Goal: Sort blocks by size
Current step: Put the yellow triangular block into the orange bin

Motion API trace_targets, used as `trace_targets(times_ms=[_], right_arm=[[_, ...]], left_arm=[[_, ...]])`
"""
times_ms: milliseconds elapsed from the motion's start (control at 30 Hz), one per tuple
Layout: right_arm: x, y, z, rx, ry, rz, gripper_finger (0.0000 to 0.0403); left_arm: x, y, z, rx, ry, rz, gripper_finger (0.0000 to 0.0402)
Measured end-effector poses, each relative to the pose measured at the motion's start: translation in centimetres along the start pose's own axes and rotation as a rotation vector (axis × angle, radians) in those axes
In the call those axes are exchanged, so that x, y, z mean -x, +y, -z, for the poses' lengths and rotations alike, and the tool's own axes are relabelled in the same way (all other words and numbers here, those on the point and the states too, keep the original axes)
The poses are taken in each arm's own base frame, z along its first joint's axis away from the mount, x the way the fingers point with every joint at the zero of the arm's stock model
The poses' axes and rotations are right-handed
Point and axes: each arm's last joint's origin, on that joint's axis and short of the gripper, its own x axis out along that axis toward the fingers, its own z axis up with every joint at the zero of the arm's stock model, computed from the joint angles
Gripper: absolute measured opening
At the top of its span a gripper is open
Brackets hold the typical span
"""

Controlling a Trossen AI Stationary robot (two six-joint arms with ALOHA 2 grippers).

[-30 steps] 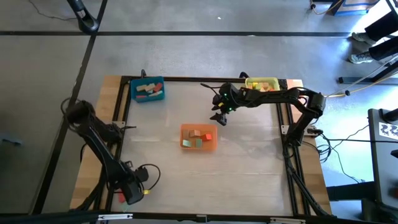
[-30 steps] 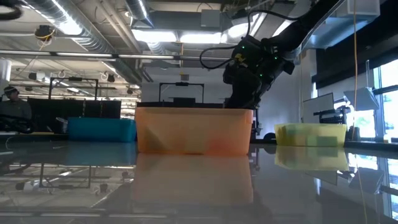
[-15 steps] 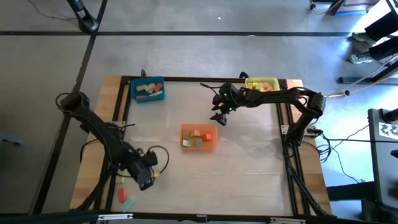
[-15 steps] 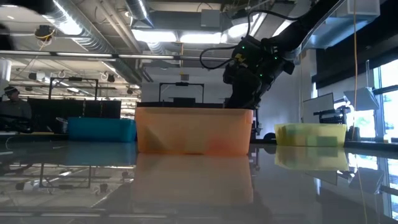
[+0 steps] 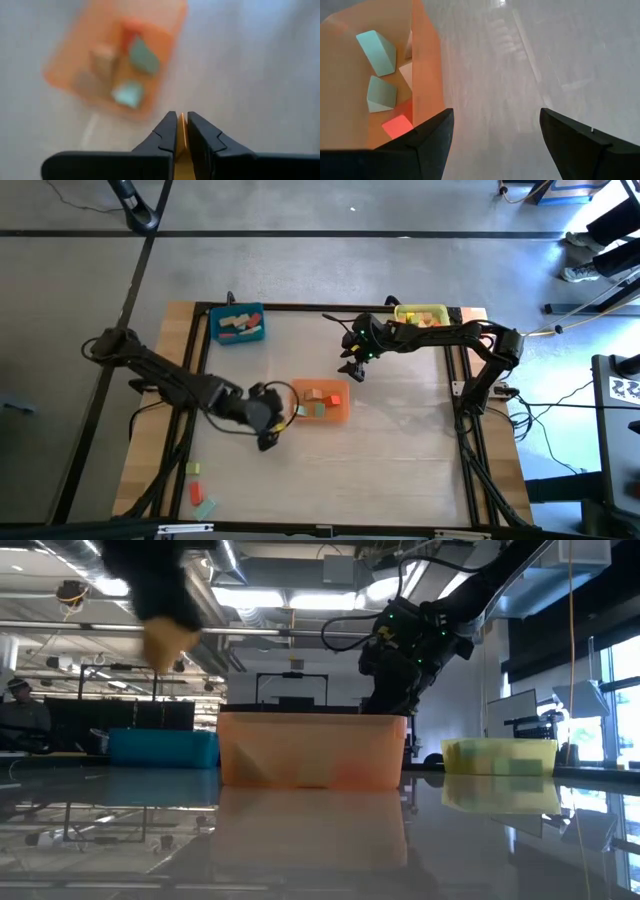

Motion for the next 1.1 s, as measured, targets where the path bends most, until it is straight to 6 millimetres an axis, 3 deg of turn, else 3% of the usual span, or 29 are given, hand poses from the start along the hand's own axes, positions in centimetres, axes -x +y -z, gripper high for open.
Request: trace_targets(times_ms=[367,600,900,1000,1100], right_arm=[[0.0,0.0,0.0,0.0,0.0,0.0,0.0293],[0.0,0.0,0.0,0.001,-0.004,0.0,0.0293],[0.0,0.0,0.0,0.001,-0.001,0.0,0.0293],[0.0,0.0,0.0,0.0,0.0,0.0,0.0293],[0.0,0.0,0.1,0.001,0.005,0.0,0.0293]], left_arm=[[-1.3,3.7,-4.6,-0.112,-0.231,-0.117,0.002],[-4.1,5.4,-6.5,-0.2,-0.302,-0.184,0.002],[-8.9,6.2,-6.7,-0.284,-0.297,-0.231,0.0019],[-9.7,6.1,-6.7,-0.281,-0.341,-0.222,0.0015],[-10.3,6.5,-5.4,-0.262,-0.414,-0.207,0.0014]])
